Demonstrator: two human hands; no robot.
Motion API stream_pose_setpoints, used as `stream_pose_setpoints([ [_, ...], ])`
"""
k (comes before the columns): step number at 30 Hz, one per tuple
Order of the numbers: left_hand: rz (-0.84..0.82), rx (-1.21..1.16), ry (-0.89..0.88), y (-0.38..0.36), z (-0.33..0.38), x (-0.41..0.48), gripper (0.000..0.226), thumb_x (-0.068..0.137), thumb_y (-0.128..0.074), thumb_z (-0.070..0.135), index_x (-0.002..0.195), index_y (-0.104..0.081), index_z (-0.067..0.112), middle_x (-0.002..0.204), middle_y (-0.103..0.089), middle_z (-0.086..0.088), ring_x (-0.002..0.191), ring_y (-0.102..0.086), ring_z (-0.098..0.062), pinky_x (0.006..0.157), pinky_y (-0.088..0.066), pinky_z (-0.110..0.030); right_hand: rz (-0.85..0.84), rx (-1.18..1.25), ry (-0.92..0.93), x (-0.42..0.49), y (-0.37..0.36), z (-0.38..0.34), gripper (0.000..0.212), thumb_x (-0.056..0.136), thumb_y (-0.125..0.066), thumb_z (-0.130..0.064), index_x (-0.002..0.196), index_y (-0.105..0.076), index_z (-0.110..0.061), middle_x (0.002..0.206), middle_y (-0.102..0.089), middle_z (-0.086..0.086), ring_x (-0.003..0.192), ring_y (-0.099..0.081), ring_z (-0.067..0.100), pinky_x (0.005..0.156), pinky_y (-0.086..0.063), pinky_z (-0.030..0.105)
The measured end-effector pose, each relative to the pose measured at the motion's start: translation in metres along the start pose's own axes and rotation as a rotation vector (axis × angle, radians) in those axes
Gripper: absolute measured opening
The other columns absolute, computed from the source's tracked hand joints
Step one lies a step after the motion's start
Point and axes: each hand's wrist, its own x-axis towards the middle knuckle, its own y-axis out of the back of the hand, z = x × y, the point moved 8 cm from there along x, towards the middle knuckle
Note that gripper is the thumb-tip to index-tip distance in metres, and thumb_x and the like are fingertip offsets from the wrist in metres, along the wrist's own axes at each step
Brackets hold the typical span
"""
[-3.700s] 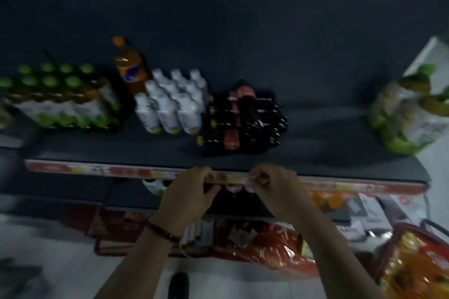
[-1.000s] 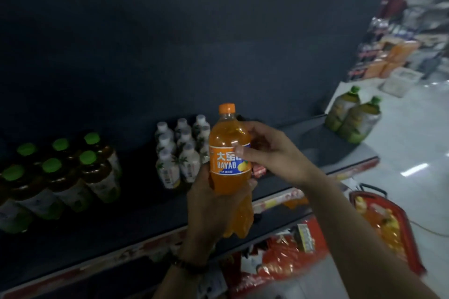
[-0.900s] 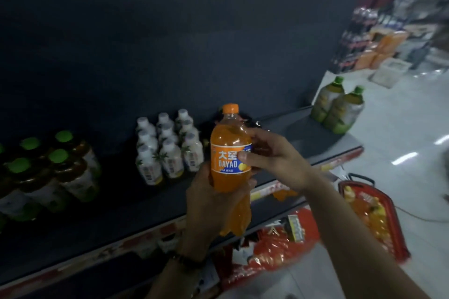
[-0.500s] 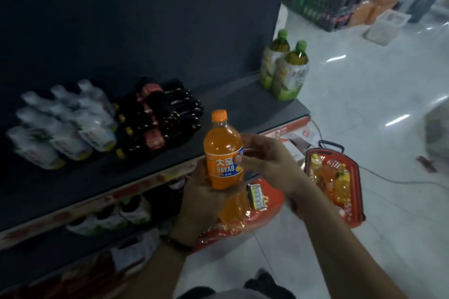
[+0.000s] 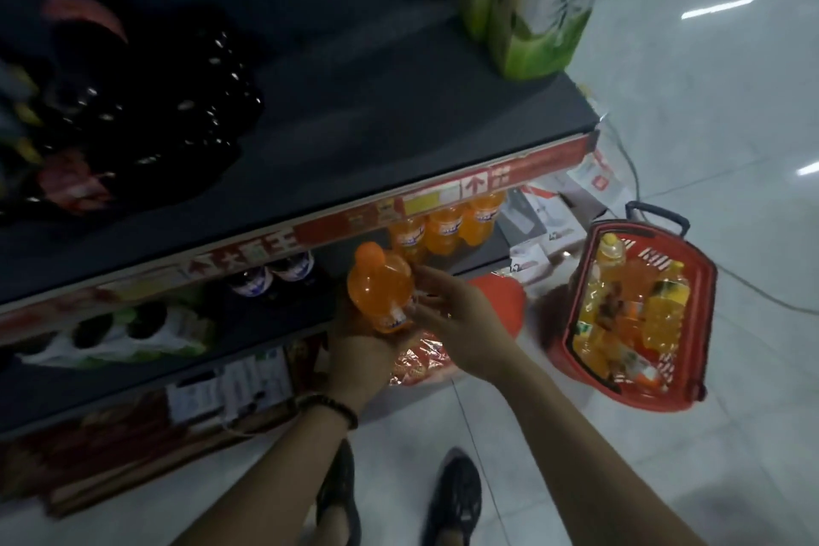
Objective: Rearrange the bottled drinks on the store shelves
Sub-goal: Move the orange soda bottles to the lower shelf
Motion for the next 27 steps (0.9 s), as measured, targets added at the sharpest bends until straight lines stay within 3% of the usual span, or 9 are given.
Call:
stream_pose_setpoints([
  [2, -0.010, 0.037, 0.084, -0.014, -0.043, 0.033, 0.034, 0.079, -0.094, 0.024, 0.093, -0.063, 0.023, 0.091, -0.063, 0.012, 0.097, -0.067, -0.018, 0.071, -0.039, 0.003, 0.024, 0.003, -0.034, 0.028, -0.001, 0.036, 0.033, 0.102, -0.068, -0.028, 0.135, -0.066, -0.025, 0.122, -0.074, -0.013, 0.108, -0.070, -0.001, 0.100, -0.060, 0.042],
  [4, 0.015, 0.033, 0.065, -0.018, -0.066, 0.064, 0.037, 0.080, -0.088, 0.043, 0.104, -0.068, 0.025, 0.116, -0.068, 0.005, 0.113, -0.065, -0.018, 0.090, -0.047, -0.008, 0.079, 0.003, -0.056, 0.060, 0.008, 0.068, 0.024, 0.100, -0.070, -0.020, 0.124, -0.068, -0.021, 0.111, -0.075, -0.013, 0.097, -0.070, -0.006, 0.095, -0.060, 0.038],
  [6, 0.049, 0.022, 0.048, -0.022, -0.086, 0.093, 0.046, 0.079, -0.092, 0.032, 0.113, -0.061, 0.029, 0.129, -0.068, 0.004, 0.111, -0.065, -0.009, 0.098, -0.048, -0.013, 0.233, 0.004, -0.061, 0.088, 0.031, 0.096, 0.036, 0.097, -0.076, -0.023, 0.129, -0.060, -0.021, 0.115, -0.072, -0.012, 0.100, -0.068, -0.002, 0.093, -0.059, 0.035],
  [8, 0.146, -0.024, 0.012, -0.018, -0.090, 0.116, 0.059, 0.072, -0.096, 0.014, 0.113, -0.059, 0.034, 0.114, -0.069, 0.015, 0.097, -0.063, 0.010, 0.084, -0.048, -0.005, 0.391, -0.009, -0.066, 0.110, 0.056, 0.119, 0.051, 0.091, -0.080, -0.030, 0.129, -0.046, -0.029, 0.123, -0.063, -0.006, 0.108, -0.065, 0.008, 0.090, -0.056, 0.033],
  [12, 0.273, -0.055, -0.060, -0.013, -0.101, 0.156, 0.068, 0.067, -0.095, -0.001, 0.108, -0.055, 0.034, 0.102, -0.066, 0.015, 0.088, -0.065, 0.009, 0.079, -0.049, -0.004, 0.559, -0.172, -0.074, 0.149, 0.094, 0.152, 0.090, 0.080, -0.088, -0.037, 0.149, -0.035, -0.016, 0.145, -0.046, 0.010, 0.133, -0.045, 0.020, 0.103, -0.046, 0.039],
  [15, 0.285, -0.032, -0.088, -0.014, -0.113, 0.178, 0.072, 0.066, -0.098, 0.005, 0.120, -0.056, 0.027, 0.121, -0.065, 0.007, 0.114, -0.062, -0.011, 0.096, -0.048, -0.019, 0.575, -0.130, -0.095, 0.171, 0.108, 0.161, 0.103, 0.074, -0.094, -0.028, 0.154, -0.031, -0.016, 0.150, -0.049, 0.012, 0.137, -0.049, 0.028, 0.108, -0.049, 0.047],
  [17, 0.292, -0.019, -0.084, -0.015, -0.119, 0.190, 0.085, 0.063, -0.100, 0.011, 0.132, -0.054, 0.027, 0.131, -0.059, 0.011, 0.122, -0.056, -0.009, 0.105, -0.045, -0.026, 0.538, -0.131, -0.081, 0.181, 0.109, 0.163, 0.098, 0.075, -0.094, -0.024, 0.153, -0.035, -0.019, 0.146, -0.055, 0.008, 0.127, -0.055, 0.021, 0.101, -0.050, 0.042],
  [21, 0.251, -0.012, -0.138, -0.022, -0.115, 0.204, 0.079, 0.071, -0.096, 0.007, 0.134, -0.053, 0.027, 0.128, -0.054, 0.013, 0.122, -0.050, -0.004, 0.098, -0.038, -0.013, 0.516, -0.107, -0.058, 0.189, 0.109, 0.166, 0.090, 0.081, -0.089, -0.022, 0.154, -0.037, -0.025, 0.146, -0.059, 0.005, 0.132, -0.059, 0.027, 0.106, -0.054, 0.052],
  [27, 0.174, -0.032, -0.102, -0.034, -0.112, 0.207, 0.073, 0.078, -0.091, 0.008, 0.142, -0.056, 0.010, 0.135, -0.060, 0.002, 0.123, -0.052, -0.011, 0.106, -0.041, -0.029, 0.511, -0.175, -0.061, 0.196, 0.109, 0.168, 0.086, 0.085, -0.086, -0.025, 0.156, -0.037, -0.024, 0.148, -0.058, 0.005, 0.137, -0.056, 0.029, 0.110, -0.050, 0.054],
])
